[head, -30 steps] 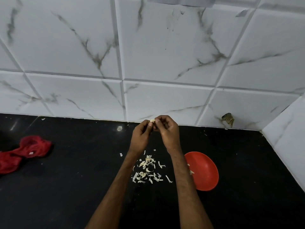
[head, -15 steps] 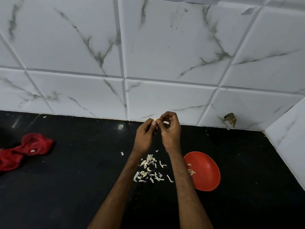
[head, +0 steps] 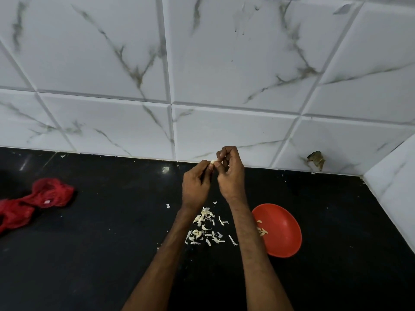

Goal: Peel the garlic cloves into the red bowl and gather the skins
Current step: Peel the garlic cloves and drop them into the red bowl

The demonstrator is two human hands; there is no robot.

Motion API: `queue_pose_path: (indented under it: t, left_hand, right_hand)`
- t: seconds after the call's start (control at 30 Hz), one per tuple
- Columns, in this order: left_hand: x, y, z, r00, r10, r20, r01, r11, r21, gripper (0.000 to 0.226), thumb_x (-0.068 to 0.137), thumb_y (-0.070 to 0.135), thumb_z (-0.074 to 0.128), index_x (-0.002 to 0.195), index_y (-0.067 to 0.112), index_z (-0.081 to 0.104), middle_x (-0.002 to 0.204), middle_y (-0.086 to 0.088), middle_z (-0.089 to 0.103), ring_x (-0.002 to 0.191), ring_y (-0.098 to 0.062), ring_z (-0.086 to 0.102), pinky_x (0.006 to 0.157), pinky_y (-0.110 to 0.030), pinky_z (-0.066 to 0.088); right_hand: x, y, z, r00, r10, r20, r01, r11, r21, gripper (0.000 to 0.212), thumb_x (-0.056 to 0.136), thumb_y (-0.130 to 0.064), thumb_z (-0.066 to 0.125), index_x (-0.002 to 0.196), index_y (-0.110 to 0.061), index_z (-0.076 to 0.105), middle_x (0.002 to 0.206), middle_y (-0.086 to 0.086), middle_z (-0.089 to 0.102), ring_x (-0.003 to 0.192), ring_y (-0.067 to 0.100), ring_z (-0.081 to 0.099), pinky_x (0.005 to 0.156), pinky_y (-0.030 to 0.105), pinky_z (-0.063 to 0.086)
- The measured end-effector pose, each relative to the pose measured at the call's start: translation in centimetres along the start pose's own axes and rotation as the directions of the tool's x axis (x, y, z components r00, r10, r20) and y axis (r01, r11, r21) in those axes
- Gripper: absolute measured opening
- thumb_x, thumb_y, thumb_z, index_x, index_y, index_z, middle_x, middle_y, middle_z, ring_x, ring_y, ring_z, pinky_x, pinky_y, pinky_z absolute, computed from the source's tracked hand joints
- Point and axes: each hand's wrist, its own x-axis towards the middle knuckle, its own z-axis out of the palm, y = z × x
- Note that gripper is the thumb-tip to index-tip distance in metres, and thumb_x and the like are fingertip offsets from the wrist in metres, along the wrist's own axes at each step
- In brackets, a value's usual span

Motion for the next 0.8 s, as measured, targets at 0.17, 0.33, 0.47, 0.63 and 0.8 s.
queue_pose_path:
  t: [0.17, 0.33, 0.47, 0.63, 0.8]
  left_hand:
    - [-0.2, 0.4, 0.1, 0.996, 0.069, -0.058, -0.066, 0.996, 0.055, 0.032, 0.099, 0.024, 0.052, 0.073, 0.005, 0.051, 0.058, -0.004, 0.045, 0.053, -0.026, 0.040, 0.047, -0.042, 0.035]
    - [0.2, 0.5, 0.0, 0.994, 0.045, -0.100, -0.044, 0.999, 0.012, 0.028, 0.101, 0.023, 0.051, 0.078, 0.008, 0.056, 0.062, 0.000, 0.051, 0.055, -0.027, 0.046, 0.049, -0.046, 0.041]
    - [0.3, 0.6, -0.1, 0.995, 0.019, -0.094, -0.021, 1.000, -0.013, 0.024, 0.101, 0.020, 0.052, 0.079, 0.011, 0.057, 0.063, 0.005, 0.052, 0.057, -0.025, 0.049, 0.051, -0.046, 0.042]
    - [0.2, 0.4, -0.2, 0.998, 0.021, -0.063, -0.023, 1.000, -0.021, 0.024, 0.101, 0.016, 0.052, 0.078, 0.009, 0.056, 0.064, 0.002, 0.053, 0.057, -0.026, 0.049, 0.051, -0.046, 0.042]
    - [0.2, 0.3, -0.4, 0.998, 0.033, -0.052, -0.032, 0.999, 0.027, 0.024, 0.101, 0.022, 0.052, 0.079, 0.012, 0.057, 0.063, 0.003, 0.054, 0.056, -0.022, 0.049, 0.050, -0.044, 0.042]
  right_hand:
    - [-0.1, -0.3, 0.4, 1.000, -0.002, -0.012, 0.002, 0.997, -0.077, 0.036, 0.084, 0.018, 0.052, 0.093, -0.017, 0.048, 0.090, 0.001, 0.053, 0.083, 0.016, 0.053, 0.075, 0.021, 0.044]
    - [0.0, -1.0, 0.0, 0.998, -0.057, -0.005, 0.056, 0.996, -0.064, 0.026, 0.088, 0.006, 0.064, 0.101, -0.012, 0.051, 0.092, 0.002, 0.058, 0.075, 0.006, 0.052, 0.069, 0.013, 0.043]
    - [-0.2, -1.4, 0.1, 0.998, -0.052, -0.022, 0.051, 0.998, -0.027, 0.026, 0.088, 0.006, 0.066, 0.104, -0.009, 0.051, 0.095, 0.004, 0.058, 0.075, -0.001, 0.053, 0.065, 0.011, 0.045]
    - [-0.3, -1.4, 0.0, 0.999, -0.015, -0.035, 0.015, 1.000, -0.004, 0.026, 0.086, 0.005, 0.068, 0.103, -0.007, 0.053, 0.094, 0.002, 0.060, 0.073, -0.001, 0.054, 0.065, 0.011, 0.045]
    - [-0.2, -1.5, -0.2, 0.998, 0.015, -0.060, -0.014, 1.000, 0.020, 0.034, 0.084, 0.003, 0.072, 0.100, -0.020, 0.053, 0.093, -0.003, 0.064, 0.076, 0.001, 0.057, 0.069, 0.016, 0.048]
